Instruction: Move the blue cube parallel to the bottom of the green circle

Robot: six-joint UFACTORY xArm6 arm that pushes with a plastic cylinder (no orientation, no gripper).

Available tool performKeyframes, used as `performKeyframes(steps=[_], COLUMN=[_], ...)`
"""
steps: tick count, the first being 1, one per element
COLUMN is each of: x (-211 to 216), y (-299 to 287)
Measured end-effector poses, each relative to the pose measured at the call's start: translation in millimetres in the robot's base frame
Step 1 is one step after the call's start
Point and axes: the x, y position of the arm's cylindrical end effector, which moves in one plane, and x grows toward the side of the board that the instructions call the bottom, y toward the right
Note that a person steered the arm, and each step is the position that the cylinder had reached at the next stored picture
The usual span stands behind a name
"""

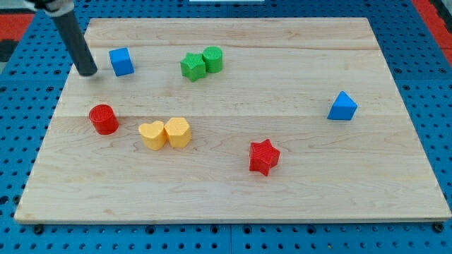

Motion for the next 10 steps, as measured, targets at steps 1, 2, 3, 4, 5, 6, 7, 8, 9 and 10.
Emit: performKeyframes(steps=[1, 2, 3, 4, 5, 6, 7, 8, 9, 10], x=[-19.3, -26.1, -19.2, -8.0, 43.9, 93.7, 73.5, 59.7, 79.6, 97.4], y=[-8.4, 0.0, 55.7, 74.5, 93.8, 117.1, 115.1, 89.2, 80.8, 80.8])
